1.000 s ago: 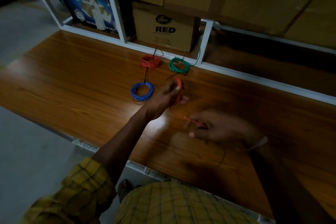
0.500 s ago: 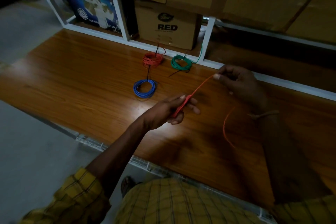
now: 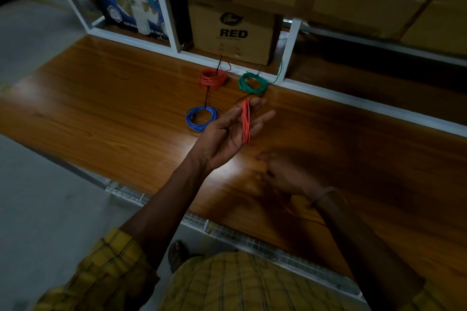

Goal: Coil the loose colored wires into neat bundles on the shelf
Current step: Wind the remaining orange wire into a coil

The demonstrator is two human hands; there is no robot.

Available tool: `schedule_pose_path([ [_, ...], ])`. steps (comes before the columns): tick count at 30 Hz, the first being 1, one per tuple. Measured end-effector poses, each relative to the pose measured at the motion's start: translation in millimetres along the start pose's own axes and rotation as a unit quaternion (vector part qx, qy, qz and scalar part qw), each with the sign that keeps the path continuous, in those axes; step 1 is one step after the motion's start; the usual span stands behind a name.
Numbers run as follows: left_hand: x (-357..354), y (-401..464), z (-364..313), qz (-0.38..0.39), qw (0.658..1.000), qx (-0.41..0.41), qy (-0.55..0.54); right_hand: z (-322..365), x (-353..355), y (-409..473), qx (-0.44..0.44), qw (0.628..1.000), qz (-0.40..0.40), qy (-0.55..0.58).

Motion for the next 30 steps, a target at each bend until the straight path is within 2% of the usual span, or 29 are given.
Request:
schedule_pose_path([
  [5,15.4,11.7,4.9,-0.114,0.991,-0.051,0.047,26.9,6.2,-31.3,0.059,0.994,0.089,-0.019],
  [7,20.4,14.8,7.9,-0.150,0.979,-0.063,0.121,30.6,15.8,-44.5,0.062,0.988,0.140,0.027],
  [9,23.7,15.5,9.6,-0.189,0.952,-0.059,0.232,33.0,29.8,-55.3,0.057,0.983,0.157,0.076],
  [11,23.6,14.1,11.9,-0.191,0.925,-0.035,0.327,31.2,51.4,-64.6,0.061,0.986,0.116,0.107],
  [13,19.9,8.8,14.8,-0.163,0.900,-0.006,0.405,22.8,76.6,-72.1,0.070,0.986,0.053,0.140],
  [18,-0.4,-8.3,23.2,-0.072,0.846,0.061,0.524,-13.6,122.2,-74.2,0.075,0.967,-0.095,0.222],
  [20,-2.7,-9.1,28.1,-0.056,0.858,0.064,0.507,-29.6,124.1,-62.8,0.053,0.960,-0.154,0.226],
  [24,-2.4,-5.4,34.1,-0.028,0.918,0.074,0.389,-51.7,106.1,-27.3,0.030,0.950,-0.262,0.165],
  [26,-4.8,-4.6,35.3,-0.021,0.941,0.068,0.331,-58.2,89.4,-10.8,0.020,0.944,-0.267,0.192],
  [30,-11.3,-0.6,27.0,-0.014,0.977,0.013,0.212,-58.5,56.0,1.3,-0.056,0.945,-0.232,0.224],
])
Point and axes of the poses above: each hand's wrist, its own y-axis towards the middle knuckle, its own x-axis out of the back of the hand, z = x × y, the point moved 3 cm from there along y, towards the middle knuckle, and after that the axes turned 9 degrees about -y, right-handed, at the moved point
